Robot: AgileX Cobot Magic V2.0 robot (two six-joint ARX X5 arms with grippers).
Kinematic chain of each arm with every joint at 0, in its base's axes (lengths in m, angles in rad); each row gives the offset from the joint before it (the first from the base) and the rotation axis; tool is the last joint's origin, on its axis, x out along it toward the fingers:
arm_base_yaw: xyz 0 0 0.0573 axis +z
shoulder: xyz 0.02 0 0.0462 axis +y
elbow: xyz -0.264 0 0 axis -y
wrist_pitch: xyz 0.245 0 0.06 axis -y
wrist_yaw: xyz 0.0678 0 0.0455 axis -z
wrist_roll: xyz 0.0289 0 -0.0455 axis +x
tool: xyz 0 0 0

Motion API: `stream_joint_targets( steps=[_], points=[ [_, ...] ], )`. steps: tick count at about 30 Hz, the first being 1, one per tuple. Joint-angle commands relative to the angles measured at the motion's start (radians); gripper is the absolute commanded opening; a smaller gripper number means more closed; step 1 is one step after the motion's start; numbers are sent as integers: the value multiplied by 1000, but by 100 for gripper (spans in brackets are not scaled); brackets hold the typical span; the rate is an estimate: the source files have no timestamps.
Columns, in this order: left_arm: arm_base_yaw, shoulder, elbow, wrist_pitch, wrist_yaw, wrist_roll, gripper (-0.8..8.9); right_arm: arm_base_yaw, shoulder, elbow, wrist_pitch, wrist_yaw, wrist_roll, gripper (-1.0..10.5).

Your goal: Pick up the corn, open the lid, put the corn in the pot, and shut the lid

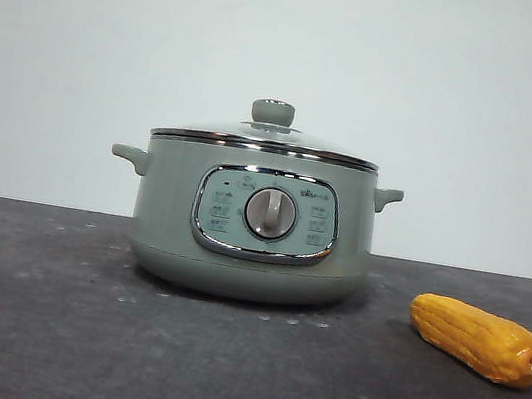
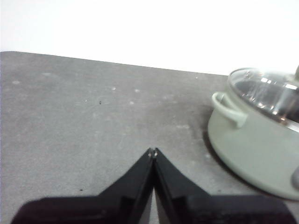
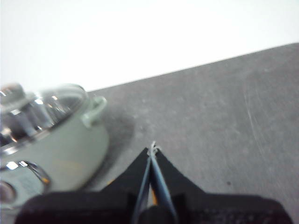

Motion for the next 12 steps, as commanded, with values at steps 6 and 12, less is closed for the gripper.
stream_joint_targets(
  steps=[6, 12],
  points=[
    [2, 151, 270, -164, 80, 44, -7, 0, 174, 298, -184, -77, -48, -12],
    [1, 269, 467, -301, 156, 88, -7, 0, 351, 558, -423, -122, -160, -12]
  ],
)
